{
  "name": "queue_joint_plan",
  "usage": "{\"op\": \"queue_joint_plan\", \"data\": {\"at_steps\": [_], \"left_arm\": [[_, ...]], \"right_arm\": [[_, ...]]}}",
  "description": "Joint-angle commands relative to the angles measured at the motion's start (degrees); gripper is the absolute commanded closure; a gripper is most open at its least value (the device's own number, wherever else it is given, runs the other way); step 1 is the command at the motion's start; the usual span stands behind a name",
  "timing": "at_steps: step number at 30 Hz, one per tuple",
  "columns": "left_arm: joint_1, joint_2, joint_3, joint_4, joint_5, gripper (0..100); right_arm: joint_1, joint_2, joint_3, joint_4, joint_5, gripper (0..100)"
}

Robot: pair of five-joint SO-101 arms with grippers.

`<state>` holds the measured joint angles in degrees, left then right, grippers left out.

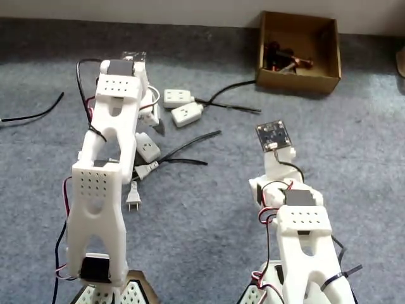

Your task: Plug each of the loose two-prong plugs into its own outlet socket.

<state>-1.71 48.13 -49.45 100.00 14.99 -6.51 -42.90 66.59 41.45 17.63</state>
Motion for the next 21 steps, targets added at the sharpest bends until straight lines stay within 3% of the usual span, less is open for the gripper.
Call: {"op": "queue_joint_plan", "data": {"at_steps": [1,7,21], "left_arm": [[-0.66,-10.51,3.91,0.79,1.41,75],[-0.75,-19.56,14.64,0.53,6.68,75],[-0.48,-20.0,23.08,-1.14,12.66,75]], "right_arm": [[0.66,-1.98,-0.31,-1.1,0.62,88.9],[0.66,-1.98,-0.31,-1.1,0.62,88.9],[0.66,-1.98,-0.31,-1.1,0.62,88.9]]}}
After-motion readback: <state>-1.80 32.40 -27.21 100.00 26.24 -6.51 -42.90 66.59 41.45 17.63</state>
